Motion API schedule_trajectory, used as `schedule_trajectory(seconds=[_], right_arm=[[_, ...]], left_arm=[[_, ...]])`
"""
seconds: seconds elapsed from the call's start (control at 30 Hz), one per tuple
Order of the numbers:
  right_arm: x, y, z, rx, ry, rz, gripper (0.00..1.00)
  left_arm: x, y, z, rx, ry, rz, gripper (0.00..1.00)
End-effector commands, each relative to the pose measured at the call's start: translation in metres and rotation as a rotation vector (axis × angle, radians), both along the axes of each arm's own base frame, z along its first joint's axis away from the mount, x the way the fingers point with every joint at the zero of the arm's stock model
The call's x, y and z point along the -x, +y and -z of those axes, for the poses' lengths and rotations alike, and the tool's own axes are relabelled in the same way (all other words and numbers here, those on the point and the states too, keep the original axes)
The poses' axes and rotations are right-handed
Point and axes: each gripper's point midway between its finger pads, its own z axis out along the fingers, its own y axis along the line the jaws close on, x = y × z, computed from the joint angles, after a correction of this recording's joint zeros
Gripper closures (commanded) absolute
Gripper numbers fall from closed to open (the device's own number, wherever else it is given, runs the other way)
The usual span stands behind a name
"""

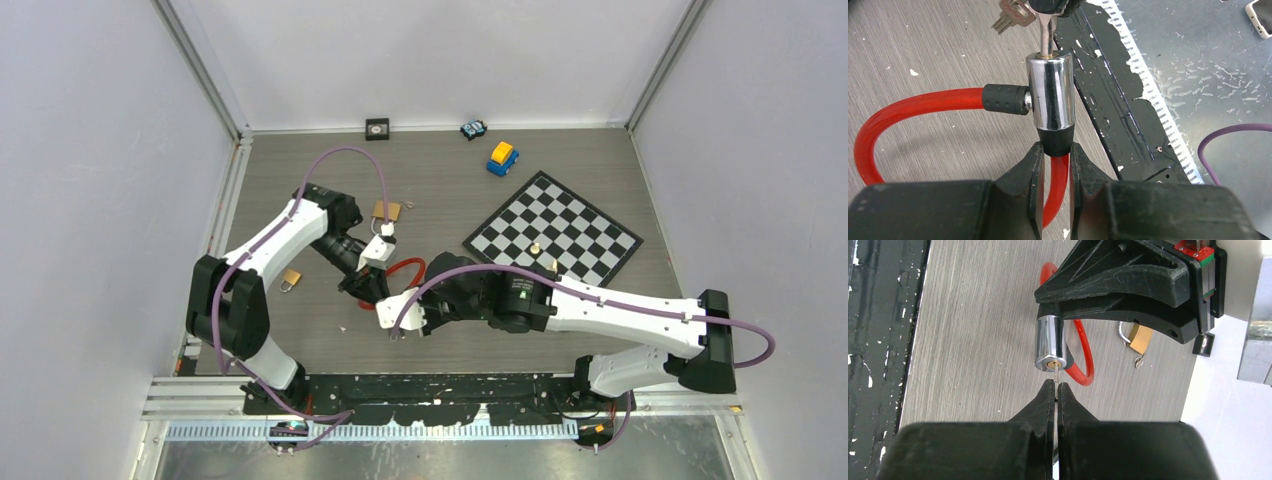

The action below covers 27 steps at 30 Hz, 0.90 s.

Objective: Unlock with the key

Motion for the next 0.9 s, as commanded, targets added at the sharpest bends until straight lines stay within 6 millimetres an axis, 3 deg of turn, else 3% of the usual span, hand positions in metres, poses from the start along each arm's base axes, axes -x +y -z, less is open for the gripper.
schedule_trajectory(seconds=[0.0,0.23,0.6,0.87], right_arm=[[-0.012,0.01,-0.001,-0.05,-0.038,0.056,0.99],[-0.023,0.004,-0.019,-0.079,-0.099,0.1,0.99],[-0.034,-0.01,-0.019,-0.049,-0.216,0.106,0.99],[-0.034,-0.009,-0.019,-0.074,-0.207,0.116,0.99]], left_arm=[[0.037,-0.016,-0.063,0.14,0.253,-0.079,1.0],[0.026,-0.021,-0.069,0.152,0.281,-0.113,1.0],[0.014,-0.026,-0.077,0.154,0.274,-0.12,1.0],[0.009,-0.029,-0.08,0.156,0.265,-0.118,1.0]])
